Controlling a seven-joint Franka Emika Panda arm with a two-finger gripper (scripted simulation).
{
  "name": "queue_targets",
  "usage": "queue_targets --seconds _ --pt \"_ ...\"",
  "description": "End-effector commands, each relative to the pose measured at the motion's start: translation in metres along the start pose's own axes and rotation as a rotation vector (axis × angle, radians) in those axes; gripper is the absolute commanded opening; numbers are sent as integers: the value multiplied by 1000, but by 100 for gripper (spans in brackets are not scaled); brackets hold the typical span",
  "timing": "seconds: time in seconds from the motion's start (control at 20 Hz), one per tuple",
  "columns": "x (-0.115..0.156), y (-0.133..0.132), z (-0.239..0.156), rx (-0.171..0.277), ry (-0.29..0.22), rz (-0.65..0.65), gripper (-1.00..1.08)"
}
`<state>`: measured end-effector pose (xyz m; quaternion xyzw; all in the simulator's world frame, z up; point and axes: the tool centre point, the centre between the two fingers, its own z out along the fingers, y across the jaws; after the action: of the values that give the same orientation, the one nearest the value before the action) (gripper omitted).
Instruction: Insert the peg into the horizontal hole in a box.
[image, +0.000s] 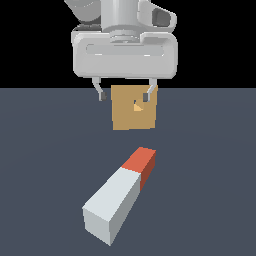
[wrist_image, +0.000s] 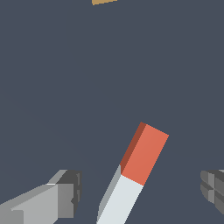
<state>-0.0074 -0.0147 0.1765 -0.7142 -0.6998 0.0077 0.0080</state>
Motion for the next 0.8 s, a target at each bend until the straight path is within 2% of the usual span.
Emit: queue_targets --seconds 0.0,0.35,0.75 --pt "0 0 0 0 0 0 100" --pt "-19 3 16 -4 0 72 100" --pt "-83 2 71 -15 0 313 100"
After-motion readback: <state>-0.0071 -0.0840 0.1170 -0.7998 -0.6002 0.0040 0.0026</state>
